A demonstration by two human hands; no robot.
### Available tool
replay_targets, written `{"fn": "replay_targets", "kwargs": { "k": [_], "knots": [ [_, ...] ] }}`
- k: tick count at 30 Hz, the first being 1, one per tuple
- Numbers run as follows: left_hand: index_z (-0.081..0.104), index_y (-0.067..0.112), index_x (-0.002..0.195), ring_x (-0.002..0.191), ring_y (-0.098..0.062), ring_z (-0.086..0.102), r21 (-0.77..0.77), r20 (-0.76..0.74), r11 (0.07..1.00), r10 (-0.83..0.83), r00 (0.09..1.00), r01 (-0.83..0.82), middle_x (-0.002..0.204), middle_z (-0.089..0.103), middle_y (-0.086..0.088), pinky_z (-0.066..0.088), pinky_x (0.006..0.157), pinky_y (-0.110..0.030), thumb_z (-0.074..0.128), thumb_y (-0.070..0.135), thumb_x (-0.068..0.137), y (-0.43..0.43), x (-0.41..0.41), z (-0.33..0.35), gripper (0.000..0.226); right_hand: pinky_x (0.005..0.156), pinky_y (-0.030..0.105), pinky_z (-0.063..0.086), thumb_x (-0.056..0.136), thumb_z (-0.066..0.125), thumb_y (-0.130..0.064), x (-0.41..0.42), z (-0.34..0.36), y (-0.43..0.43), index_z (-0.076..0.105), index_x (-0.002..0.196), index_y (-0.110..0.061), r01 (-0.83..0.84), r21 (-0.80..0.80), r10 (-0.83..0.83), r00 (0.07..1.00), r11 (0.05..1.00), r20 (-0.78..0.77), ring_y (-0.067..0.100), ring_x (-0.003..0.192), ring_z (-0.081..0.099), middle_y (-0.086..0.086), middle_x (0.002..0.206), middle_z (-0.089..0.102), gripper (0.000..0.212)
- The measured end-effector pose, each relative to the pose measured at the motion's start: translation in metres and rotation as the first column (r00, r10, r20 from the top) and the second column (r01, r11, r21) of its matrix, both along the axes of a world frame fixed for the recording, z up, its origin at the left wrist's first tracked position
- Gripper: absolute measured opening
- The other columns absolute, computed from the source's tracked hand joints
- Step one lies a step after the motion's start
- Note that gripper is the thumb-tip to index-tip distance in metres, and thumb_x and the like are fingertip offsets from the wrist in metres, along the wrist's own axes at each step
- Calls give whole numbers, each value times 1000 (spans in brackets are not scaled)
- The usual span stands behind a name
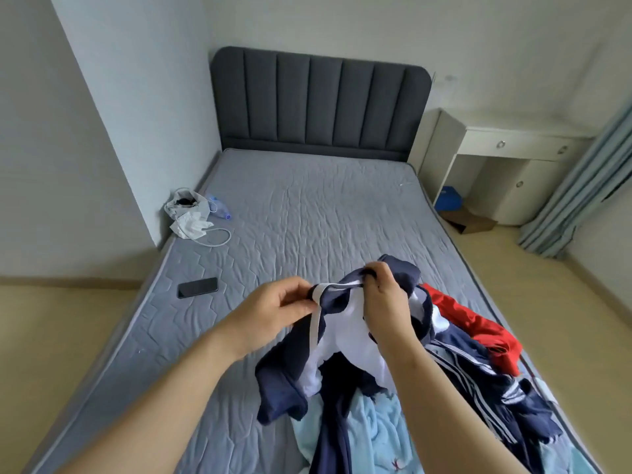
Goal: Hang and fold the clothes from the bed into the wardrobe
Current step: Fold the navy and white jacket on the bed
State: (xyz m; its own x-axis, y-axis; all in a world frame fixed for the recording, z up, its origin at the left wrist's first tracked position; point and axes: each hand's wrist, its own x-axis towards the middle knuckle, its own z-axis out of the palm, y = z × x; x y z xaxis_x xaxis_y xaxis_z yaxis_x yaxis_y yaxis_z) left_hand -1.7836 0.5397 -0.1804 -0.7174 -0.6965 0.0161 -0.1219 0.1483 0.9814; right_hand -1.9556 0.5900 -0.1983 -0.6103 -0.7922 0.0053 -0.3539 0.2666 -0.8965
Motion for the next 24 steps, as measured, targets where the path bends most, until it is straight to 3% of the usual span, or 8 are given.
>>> {"fn": "replay_targets", "kwargs": {
  "k": [3,6,8,10,14,18,21,24],
  "knots": [
    [64,21,86,81,3,62,-95,29,985,-141,990,143,80,69,16,45,76,-10,57,1,89,9,3,18,22,90,43,43,94,36,-10,12,27,-8,51,79,-32,-96,-89,98,995,991,26,27,100,51,3,94,57,31],
    [64,18,88,83,-2,62,-116,-38,975,-192,981,187,81,67,12,47,79,-15,61,16,89,13,9,33,4,77,27,39,91,35,-1,23,45,-6,56,74,-29,-183,-298,245,951,937,188,9,77,50,-9,76,55,39],
    [66,15,89,81,-11,63,-105,-97,977,-195,976,184,82,68,3,50,78,-22,61,48,83,8,16,48,34,69,24,40,89,37,-4,24,61,-6,59,66,-28,-195,-381,314,907,904,281,5,65,49,-12,64,54,40],
    [66,16,86,73,-15,66,-113,-177,993,-67,982,47,78,70,-2,52,72,-26,51,60,84,-2,19,65,46,67,28,41,80,42,-15,22,84,-7,59,59,-25,-152,-443,328,876,884,354,10,65,49,-5,62,52,28],
    [58,29,92,80,-2,62,-192,-271,882,374,887,-430,87,66,13,46,77,-29,48,16,96,-31,8,88,16,44,18,31,63,41,-22,15,135,-4,51,50,-17,-118,-554,385,835,824,394,10,44,35,-4,49,36,17],
    [35,34,135,126,-3,30,-382,71,903,241,968,-197,134,33,14,27,104,-25,60,17,89,-49,-3,104,55,37,15,26,71,45,-23,15,171,-5,43,42,-14,-142,-597,479,751,790,455,9,38,29,-6,45,30,30],
    [52,36,118,104,16,48,-272,61,962,32,998,-14,114,56,24,38,86,-4,58,18,91,-50,-6,117,34,39,19,30,88,47,-33,14,181,-10,40,43,-15,-226,-567,489,790,792,369,10,39,30,-5,44,30,49],
    [60,12,94,76,-8,57,-331,64,935,155,986,-126,87,65,-1,48,73,-24,54,15,93,-52,-5,124,7,42,20,30,84,61,-30,10,182,-12,43,52,-17,-267,-475,419,874,838,248,10,42,33,-3,49,34,39]
  ]
}}
